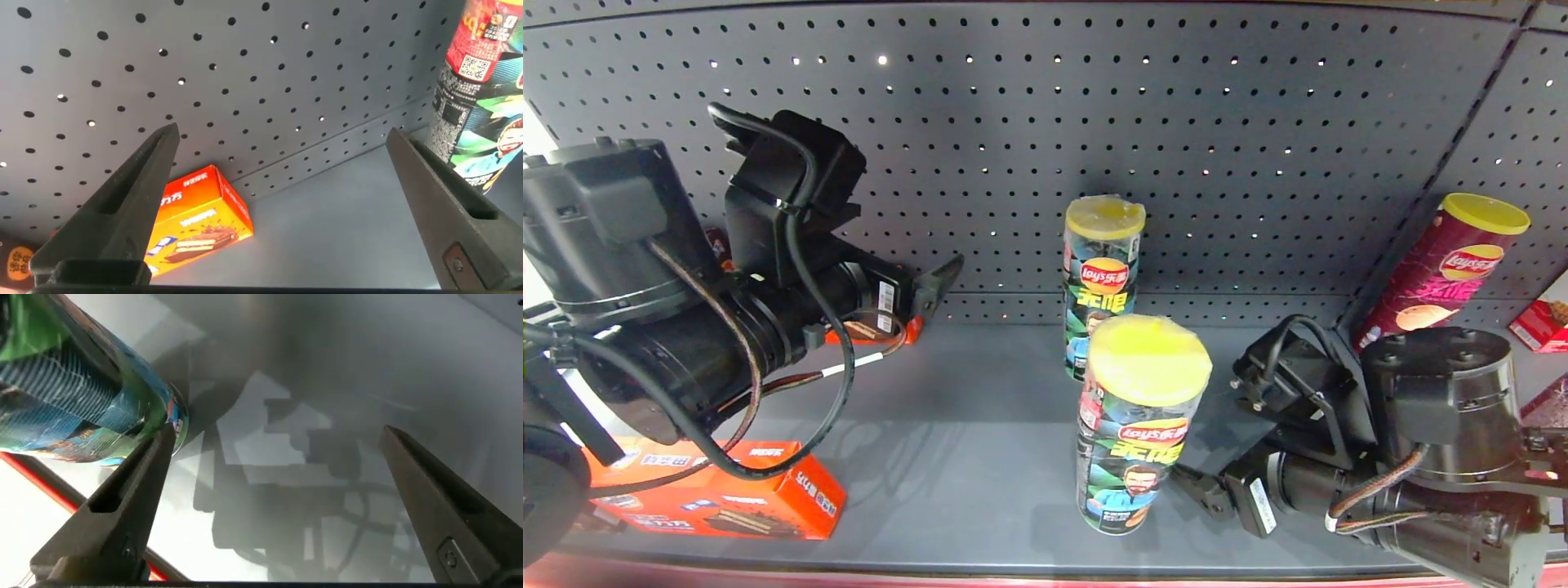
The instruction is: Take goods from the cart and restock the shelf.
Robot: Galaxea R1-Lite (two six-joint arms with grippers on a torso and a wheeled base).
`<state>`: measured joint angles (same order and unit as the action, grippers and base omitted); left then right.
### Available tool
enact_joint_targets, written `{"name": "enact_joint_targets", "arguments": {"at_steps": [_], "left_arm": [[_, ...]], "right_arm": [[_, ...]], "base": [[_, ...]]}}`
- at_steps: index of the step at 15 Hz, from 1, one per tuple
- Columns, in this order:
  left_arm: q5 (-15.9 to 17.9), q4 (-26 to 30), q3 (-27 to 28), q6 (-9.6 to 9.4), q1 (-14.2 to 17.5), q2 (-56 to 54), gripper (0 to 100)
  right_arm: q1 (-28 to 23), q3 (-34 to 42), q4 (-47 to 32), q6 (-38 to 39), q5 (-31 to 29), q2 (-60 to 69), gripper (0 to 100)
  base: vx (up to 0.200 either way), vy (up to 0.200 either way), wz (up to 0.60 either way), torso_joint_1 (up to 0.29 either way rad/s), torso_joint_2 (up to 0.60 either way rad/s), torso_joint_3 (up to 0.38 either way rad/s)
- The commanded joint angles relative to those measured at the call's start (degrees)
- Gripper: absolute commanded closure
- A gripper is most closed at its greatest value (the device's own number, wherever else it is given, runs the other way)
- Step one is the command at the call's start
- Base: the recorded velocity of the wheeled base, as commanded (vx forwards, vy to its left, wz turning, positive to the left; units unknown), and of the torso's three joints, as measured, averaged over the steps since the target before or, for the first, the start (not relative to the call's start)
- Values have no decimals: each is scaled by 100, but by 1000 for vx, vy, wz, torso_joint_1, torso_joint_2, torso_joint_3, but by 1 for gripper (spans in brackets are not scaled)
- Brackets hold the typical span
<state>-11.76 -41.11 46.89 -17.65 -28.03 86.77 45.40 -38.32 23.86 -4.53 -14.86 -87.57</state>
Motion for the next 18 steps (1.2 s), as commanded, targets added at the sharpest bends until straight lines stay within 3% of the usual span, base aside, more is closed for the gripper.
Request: {"name": "enact_joint_targets", "arguments": {"at_steps": [1, 8, 15, 18], "left_arm": [[-1, -3, -13, -1, -1, 15, 0], [-1, -3, -48, -1, -10, 41, 0], [-10, 217, -505, 7, 8, -512, 0], [-10, 235, -531, 7, 8, -662, 0]], "right_arm": [[39, -88, 5, -4, 1, -112, 0], [48, -62, 23, -4, -8, -33, 0], [-796, 914, 14, -4, 45, 1980, 0], [-708, 1054, 14, -30, 9, 2305, 0]], "base": [[0, 0, 0, 0, 0, 0], [0, 0, 0, 0, 0, 0], [0, 0, 0, 0, 0, 0], [0, 0, 0, 0, 0, 0]]}}
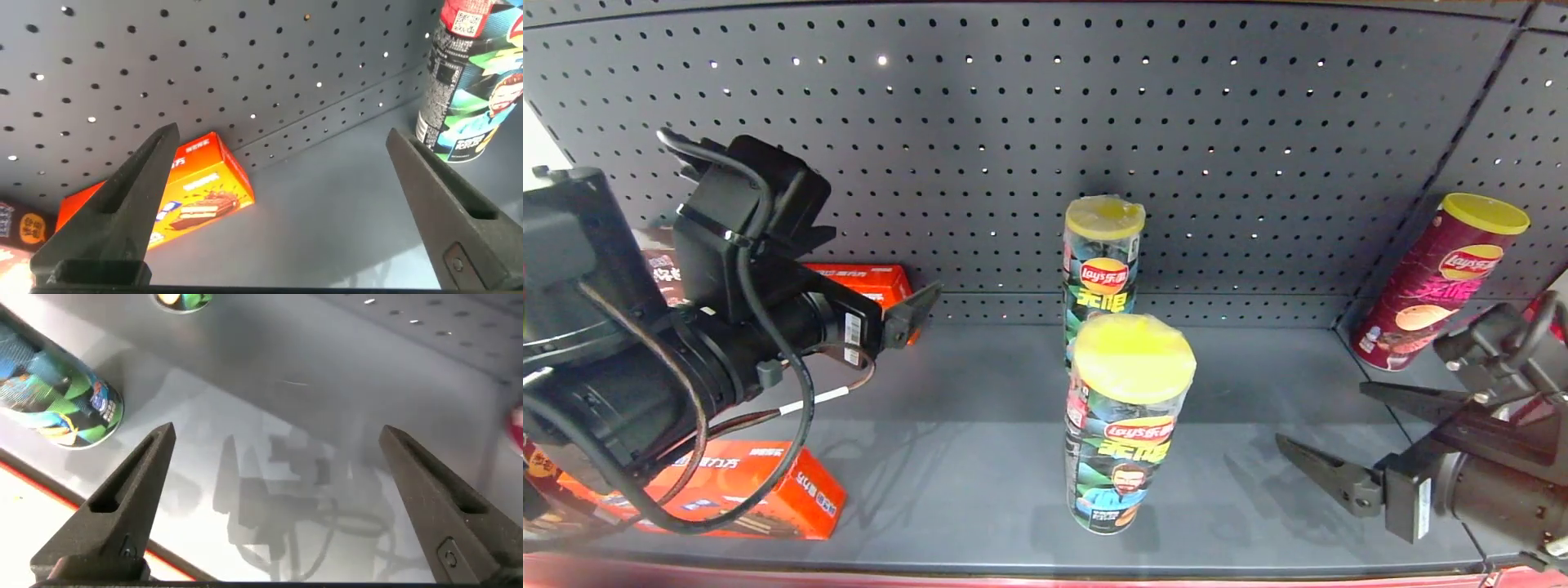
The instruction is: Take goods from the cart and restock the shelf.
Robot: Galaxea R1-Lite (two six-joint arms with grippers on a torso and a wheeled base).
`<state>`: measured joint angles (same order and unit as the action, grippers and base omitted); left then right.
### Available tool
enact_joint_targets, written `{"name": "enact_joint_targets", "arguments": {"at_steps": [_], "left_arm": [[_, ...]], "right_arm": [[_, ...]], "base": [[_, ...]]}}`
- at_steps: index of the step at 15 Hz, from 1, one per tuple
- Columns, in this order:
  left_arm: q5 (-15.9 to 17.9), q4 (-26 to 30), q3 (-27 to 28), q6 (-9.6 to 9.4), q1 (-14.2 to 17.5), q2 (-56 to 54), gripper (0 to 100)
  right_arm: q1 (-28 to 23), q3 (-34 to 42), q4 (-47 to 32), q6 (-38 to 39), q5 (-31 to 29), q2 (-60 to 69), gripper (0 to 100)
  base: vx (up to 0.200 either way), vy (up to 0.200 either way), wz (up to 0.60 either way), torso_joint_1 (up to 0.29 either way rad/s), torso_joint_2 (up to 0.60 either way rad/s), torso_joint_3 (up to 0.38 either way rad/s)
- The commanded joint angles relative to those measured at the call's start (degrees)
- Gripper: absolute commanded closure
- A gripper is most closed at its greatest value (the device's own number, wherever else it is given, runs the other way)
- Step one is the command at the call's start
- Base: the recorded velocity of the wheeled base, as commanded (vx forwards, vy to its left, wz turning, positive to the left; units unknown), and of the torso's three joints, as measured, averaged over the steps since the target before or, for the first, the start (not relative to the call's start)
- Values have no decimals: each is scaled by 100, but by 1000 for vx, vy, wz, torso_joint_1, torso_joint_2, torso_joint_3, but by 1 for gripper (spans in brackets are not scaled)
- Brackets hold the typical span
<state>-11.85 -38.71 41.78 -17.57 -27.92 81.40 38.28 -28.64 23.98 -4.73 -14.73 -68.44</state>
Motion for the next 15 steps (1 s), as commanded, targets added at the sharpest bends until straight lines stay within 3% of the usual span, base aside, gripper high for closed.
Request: {"name": "enact_joint_targets", "arguments": {"at_steps": [1, 9, 11, 14, 15], "left_arm": [[-2, -5, -64, -1, -3, -142, 0], [-2, -32, -12, 8, 6, -493, 0], [-2, -5, -152, 34, -56, -1223, 0], [-37, 162, -829, -45, -135, -2356, 0], [-19, 267, -1312, -203, -285, -3112, 0]], "right_arm": [[13, 104, 2, -10, 5, 393, 0], [382, -10, 423, -19, 58, 287, 0], [804, 376, 845, -37, 58, 911, 0], [1068, 1185, 828, -239, 58, 1975, 0], [1076, 1721, 819, -283, 58, 2590, 0]], "base": [[0, 0, 0, 0, 0, 0], [0, 0, 0, 0, 0, 0], [0, 0, 0, 0, 0, 0], [0, 0, 0, 0, 0, 0], [0, 0, 0, 0, 0, 0]]}}
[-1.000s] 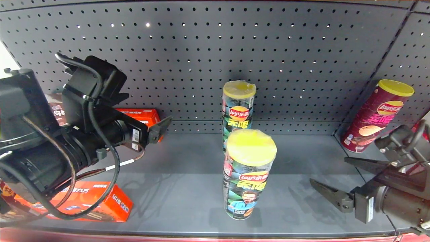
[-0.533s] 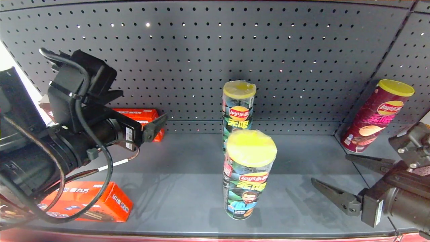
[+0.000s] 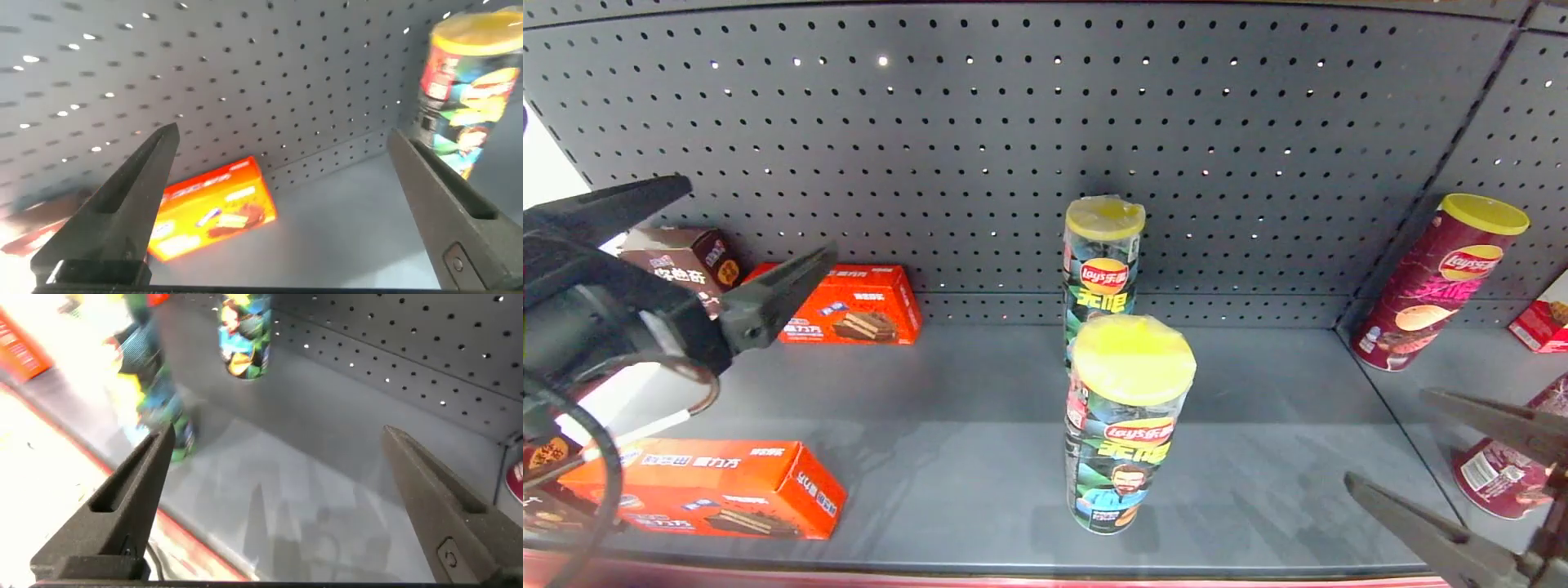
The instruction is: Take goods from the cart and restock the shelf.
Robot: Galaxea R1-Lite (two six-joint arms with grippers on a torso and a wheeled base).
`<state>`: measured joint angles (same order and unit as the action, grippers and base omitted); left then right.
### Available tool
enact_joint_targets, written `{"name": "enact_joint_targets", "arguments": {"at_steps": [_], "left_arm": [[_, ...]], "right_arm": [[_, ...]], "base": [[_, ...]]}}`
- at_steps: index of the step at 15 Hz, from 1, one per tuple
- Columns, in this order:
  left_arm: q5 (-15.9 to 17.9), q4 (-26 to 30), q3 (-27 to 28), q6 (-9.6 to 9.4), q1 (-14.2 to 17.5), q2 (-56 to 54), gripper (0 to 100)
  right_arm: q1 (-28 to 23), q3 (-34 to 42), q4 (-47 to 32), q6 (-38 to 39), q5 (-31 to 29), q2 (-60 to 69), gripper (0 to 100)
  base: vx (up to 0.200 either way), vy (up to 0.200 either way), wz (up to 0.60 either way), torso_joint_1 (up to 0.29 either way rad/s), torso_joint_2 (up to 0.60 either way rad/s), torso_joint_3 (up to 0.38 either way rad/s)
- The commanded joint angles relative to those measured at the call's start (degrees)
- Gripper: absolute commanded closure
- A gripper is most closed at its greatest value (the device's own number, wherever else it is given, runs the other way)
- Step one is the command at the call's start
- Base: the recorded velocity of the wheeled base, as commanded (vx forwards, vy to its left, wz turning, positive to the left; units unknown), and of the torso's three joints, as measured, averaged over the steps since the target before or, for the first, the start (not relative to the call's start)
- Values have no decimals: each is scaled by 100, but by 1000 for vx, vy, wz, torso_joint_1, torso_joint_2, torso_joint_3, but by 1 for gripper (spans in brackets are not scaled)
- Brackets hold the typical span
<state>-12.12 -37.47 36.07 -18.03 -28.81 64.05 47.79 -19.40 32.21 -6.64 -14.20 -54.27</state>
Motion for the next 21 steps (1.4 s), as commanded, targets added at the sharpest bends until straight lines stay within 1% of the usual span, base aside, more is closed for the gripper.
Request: {"name": "enact_joint_targets", "arguments": {"at_steps": [1, 2, 3, 4, 5, 6, 7, 9, 10, 11, 12, 13, 14, 15, 16, 18, 19, 20, 21], "left_arm": [[34, 284, -1058, -201, -371, -1861, 0], [16, 364, -1208, -210, -503, -2063, 0], [-36, 531, -1586, -368, -661, -2670, 0], [-63, 759, -1841, -465, -653, -3127, 0], [-89, 909, -1920, -465, -644, -3329, 0], [-89, 1576, -2052, -473, -591, -4006, 0], [-89, 1963, -2078, -473, -547, -4331, 0], [-80, 2956, -2122, -473, -406, -5095, 0], [-71, 3747, -2131, -456, -310, -5675, 0], [-63, 4494, -2315, -447, -187, -6291, 0], [-63, 4644, -2517, -447, -143, -6405, 0], [-71, 4626, -2799, -438, -99, -6405, 0], [-71, 4609, -2913, -438, -90, -6405, 0], [-71, 4582, -3027, -447, -55, -6405, 0], [-71, 4582, -3027, -403, 95, -6405, 0], [-71, 4582, -3027, -192, 622, -6352, 0], [-71, 4591, -3027, -131, 842, -6361, 0], [-71, 4591, -3036, -104, 982, -6379, 0], [-80, 4591, -3036, -95, 1088, -6405, 0]], "right_arm": [[134, 1113, -13, -91, 23, 1569, 0], [143, 1254, -13, -91, 49, 1727, 0], [126, 1579, -22, -91, 128, 2114, 0], [134, 1799, -48, -91, 146, 2325, 0], [134, 1887, -74, -91, 155, 2413, 0], [126, 1931, -531, -83, 207, 2755, 0], [134, 1931, -856, -83, 251, 2931, 0], [134, 1931, -1586, -83, 304, 3441, 0], [126, 1931, -2148, -74, 392, 3845, 0], [117, 1931, -2816, -65, 409, 4417, 0], [73, 1843, -3080, -30, 383, 4540, 0], [-59, 1825, -3089, 49, 366, 4531, 0], [-173, 1825, -3098, 93, 357, 4504, 0], [-762, 1825, -3106, 269, 348, 4206, 0], [-1386, 1834, -3124, 410, 322, 3880, 0], [-2766, 1852, -3124, 568, 339, 3485, 0], [-3346, 1852, -3106, 576, 322, 3538, 0], [-3935, 1852, -3106, 576, 322, 3810, 0], [-4392, 1852, -3106, 576, 330, 4188, 0]], "base": [[0, 0, 0, 0, 0, 0], [0, 0, 0, 0, 0, 0], [0, 0, 0, 0, 0, 0], [0, 0, 0, 0, 0, 0], [0, 0, 0, 0, 0, 0], [0, 0, 0, 0, 0, 0], [0, 0, 0, 0, 0, 0], [0, 0, 0, 0, 0, 0], [0, 0, 0, 0, 0, 0], [0, 0, 0, 0, 0, 0], [0, 0, 0, 0, 0, 0], [0, 0, 0, 0, 0, 0], [0, 0, 0, 0, 0, 0], [0, 0, 0, 0, 0, 0], [0, 0, 0, 0, 0, 0], [0, 0, 0, 0, 0, 0], [0, 0, 0, 0, 0, 0], [0, 0, 0, 0, 0, 0], [0, 0, 0, 0, 0, 0]]}}
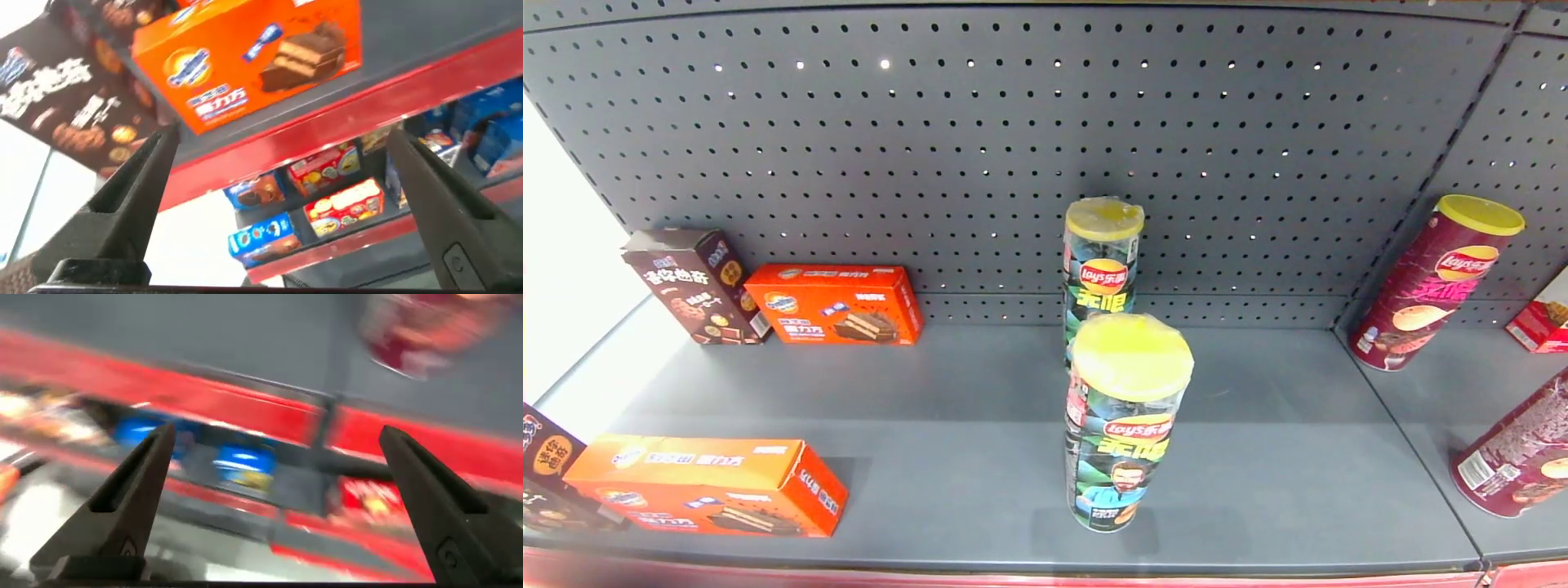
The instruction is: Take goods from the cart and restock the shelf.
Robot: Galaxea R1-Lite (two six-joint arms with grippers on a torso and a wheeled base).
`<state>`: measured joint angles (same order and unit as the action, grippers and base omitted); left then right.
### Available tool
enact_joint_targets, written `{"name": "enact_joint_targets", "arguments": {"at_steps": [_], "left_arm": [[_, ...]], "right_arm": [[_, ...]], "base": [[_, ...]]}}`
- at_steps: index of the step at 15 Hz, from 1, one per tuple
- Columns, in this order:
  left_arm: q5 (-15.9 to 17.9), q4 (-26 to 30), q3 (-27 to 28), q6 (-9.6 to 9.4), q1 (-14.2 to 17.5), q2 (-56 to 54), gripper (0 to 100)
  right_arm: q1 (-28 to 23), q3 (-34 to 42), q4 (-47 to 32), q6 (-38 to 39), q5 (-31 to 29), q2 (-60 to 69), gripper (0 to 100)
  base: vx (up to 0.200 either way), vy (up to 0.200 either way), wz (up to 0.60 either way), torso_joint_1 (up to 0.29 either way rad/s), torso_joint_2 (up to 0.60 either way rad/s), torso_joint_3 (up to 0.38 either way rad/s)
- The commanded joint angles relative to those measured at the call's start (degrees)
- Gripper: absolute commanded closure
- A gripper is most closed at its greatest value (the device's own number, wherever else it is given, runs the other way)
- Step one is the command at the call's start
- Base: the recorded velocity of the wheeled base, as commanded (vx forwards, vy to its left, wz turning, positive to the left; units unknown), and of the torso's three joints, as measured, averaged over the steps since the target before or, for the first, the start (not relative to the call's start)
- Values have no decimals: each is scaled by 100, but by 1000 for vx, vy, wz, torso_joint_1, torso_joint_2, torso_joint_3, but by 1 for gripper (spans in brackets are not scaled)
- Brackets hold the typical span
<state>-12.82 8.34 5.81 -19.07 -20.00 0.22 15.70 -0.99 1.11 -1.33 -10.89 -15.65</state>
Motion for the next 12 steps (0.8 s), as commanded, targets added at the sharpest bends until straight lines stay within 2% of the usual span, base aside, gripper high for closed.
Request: {"name": "enact_joint_targets", "arguments": {"at_steps": [1, 2, 3, 5, 6, 7, 10, 11, 12], "left_arm": [[-10, 10, -10, 17, 216, -22, 0], [-18, 1, -10, 17, 234, -22, 0], [-18, 1, -10, 17, 251, -22, 0], [-18, 1, -10, 8, 260, 31, 0], [-10, 1, -10, 8, 251, 84, 0], [-10, 10, -10, 8, 243, 92, 0], [8, 10, -10, 35, 216, 110, 0], [-62, 19, -10, 210, 436, 382, 0], [-194, 10, -10, 254, 770, 558, 0]], "right_arm": [[-1394, 11, 3, 71, 16, 555, 0], [-1720, 28, 47, 309, -1, 1179, 0], [-1676, 55, 91, 414, -10, 1328, 0], [-1553, 99, 188, 405, 588, 1521, 0], [-1553, 99, -111, 107, 1256, 1521, 0], [-1544, 81, -181, -8, 1317, 1513, 0], [-1640, 81, -172, 159, 825, 1363, 0], [-1640, 81, -172, 150, 799, 1372, 0], [-1640, 81, -172, 150, 799, 1363, 0]], "base": [[0, 0, 0, 0, 0, 0], [0, 0, 0, 0, 0, 0], [0, 0, 0, 0, 0, 0], [0, 0, 0, 0, 0, 0], [0, 0, 0, 0, 0, 0], [0, 0, 0, 0, 0, 0], [0, 0, 0, 0, 0, 0], [0, 0, 0, 0, 0, 0], [0, 0, 0, 0, 0, 0]]}}
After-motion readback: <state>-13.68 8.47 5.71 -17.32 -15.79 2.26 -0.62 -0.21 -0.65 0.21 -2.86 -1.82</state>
